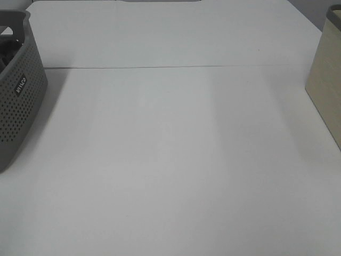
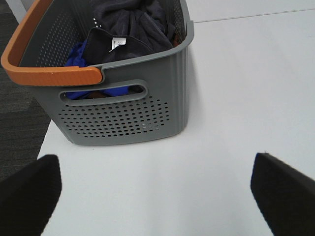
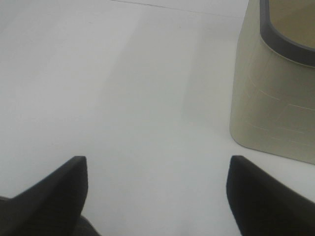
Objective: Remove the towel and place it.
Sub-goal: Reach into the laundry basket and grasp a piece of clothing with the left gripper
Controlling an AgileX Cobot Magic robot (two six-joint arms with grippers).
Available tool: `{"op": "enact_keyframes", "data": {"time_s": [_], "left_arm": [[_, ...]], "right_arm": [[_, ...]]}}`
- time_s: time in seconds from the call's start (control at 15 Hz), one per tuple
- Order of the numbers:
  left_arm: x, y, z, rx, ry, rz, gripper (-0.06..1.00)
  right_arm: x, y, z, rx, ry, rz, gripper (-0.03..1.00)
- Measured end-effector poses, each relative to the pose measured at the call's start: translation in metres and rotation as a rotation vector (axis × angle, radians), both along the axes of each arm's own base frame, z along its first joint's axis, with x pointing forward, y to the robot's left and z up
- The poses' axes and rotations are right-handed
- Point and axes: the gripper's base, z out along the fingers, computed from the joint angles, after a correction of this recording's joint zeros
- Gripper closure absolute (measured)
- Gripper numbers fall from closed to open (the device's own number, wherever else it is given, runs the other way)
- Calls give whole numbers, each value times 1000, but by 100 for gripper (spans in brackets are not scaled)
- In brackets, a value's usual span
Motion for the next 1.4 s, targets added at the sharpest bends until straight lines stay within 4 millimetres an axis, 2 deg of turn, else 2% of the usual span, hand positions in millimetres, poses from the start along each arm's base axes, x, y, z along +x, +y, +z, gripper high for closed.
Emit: {"op": "enact_keyframes", "data": {"time_s": [0.33, 0.53, 1.4], "left_arm": [[0, -1, 0, -11, 0, -7, -5], [0, -7, 0, -91, 0, -39, -5], [0, -7, -1, -95, 2, -42, -5]], "right_arm": [[0, 0, 0, 0, 0, 0, 21], [0, 0, 0, 0, 0, 0, 21], [0, 0, 0, 0, 0, 0, 21]]}}
